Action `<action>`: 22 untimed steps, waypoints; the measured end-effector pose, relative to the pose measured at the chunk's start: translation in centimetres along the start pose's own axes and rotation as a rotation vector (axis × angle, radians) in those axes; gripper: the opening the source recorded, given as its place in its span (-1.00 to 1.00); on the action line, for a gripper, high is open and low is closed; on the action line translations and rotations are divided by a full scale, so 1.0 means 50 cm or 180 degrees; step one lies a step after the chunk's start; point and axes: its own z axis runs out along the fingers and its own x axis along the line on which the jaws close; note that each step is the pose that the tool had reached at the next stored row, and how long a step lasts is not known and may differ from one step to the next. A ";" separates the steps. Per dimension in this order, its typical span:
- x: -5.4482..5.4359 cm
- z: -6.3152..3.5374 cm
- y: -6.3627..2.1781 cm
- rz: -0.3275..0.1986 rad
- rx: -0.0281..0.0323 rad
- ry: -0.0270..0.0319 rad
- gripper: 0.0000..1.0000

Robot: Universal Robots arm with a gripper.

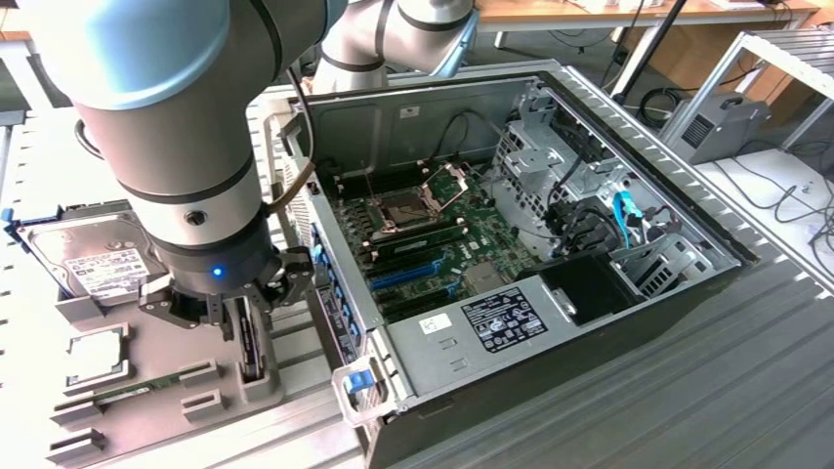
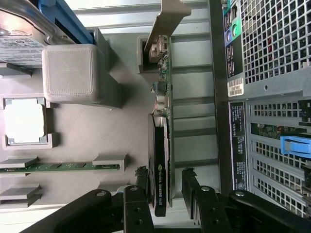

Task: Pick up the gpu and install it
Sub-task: 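Pick up the gpu and move the gpu toward the slot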

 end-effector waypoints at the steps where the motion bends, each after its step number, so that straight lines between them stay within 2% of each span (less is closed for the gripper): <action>1: 0.000 0.000 0.000 0.0000 0.0000 0.0000 -0.16; 13: 0.000 0.008 0.000 0.0000 -0.0001 0.0000 -0.16; 22: 0.001 0.017 0.012 0.0000 -0.0001 0.0000 -0.16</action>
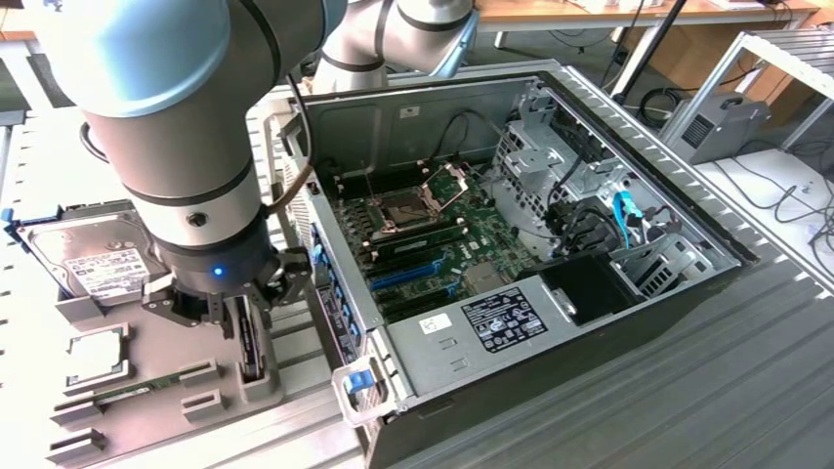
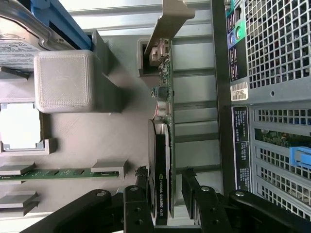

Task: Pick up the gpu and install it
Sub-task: 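Pick up the gpu and move the gpu toward the slot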

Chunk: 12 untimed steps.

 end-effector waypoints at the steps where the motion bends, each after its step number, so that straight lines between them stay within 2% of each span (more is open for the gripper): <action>1: 0.000 0.001 0.001 0.0000 0.0000 0.0000 -0.16; 12: 0.001 0.007 0.010 0.0000 0.0000 0.0001 -0.16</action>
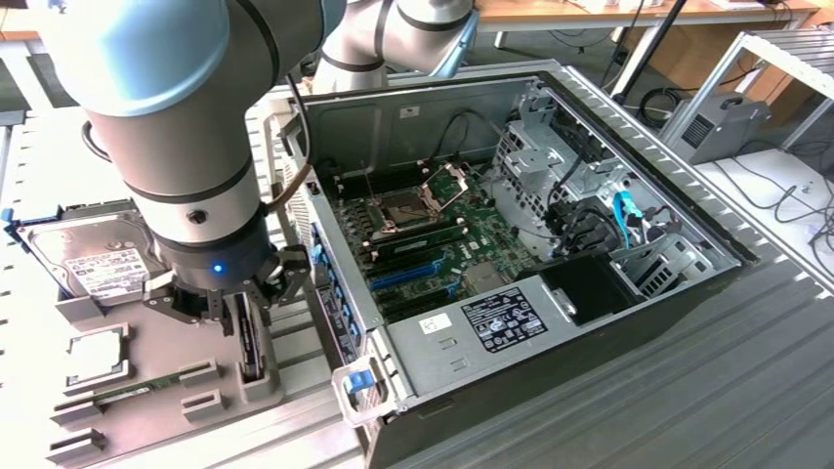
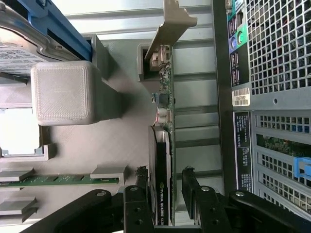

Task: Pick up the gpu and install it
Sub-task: 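Pick up the gpu and move the gpu toward the slot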

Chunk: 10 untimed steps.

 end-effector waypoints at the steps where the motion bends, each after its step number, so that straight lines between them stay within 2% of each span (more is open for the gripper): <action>1: 0.000 0.001 0.000 0.0000 0.0000 0.0000 -0.16; 10: 0.000 0.005 0.001 0.0000 0.0000 0.0000 -0.16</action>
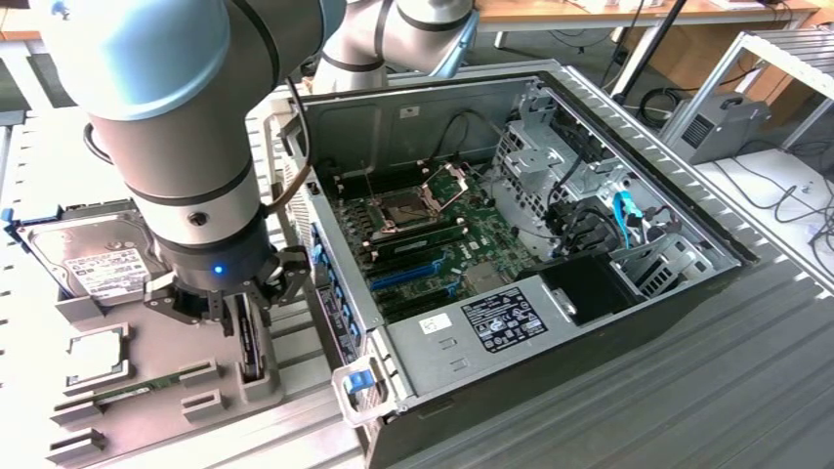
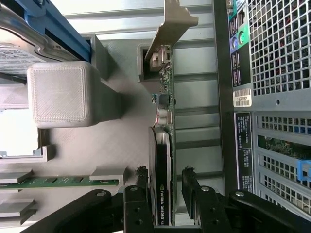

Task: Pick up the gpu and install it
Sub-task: 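Pick up the gpu and move the gpu toward the slot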

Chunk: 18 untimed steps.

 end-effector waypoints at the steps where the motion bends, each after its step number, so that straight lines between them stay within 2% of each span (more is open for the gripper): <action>1: 0.000 0.000 0.000 0.0000 0.0000 0.0000 -0.16; 18: 0.000 0.006 0.002 0.0000 0.0000 0.0000 -0.16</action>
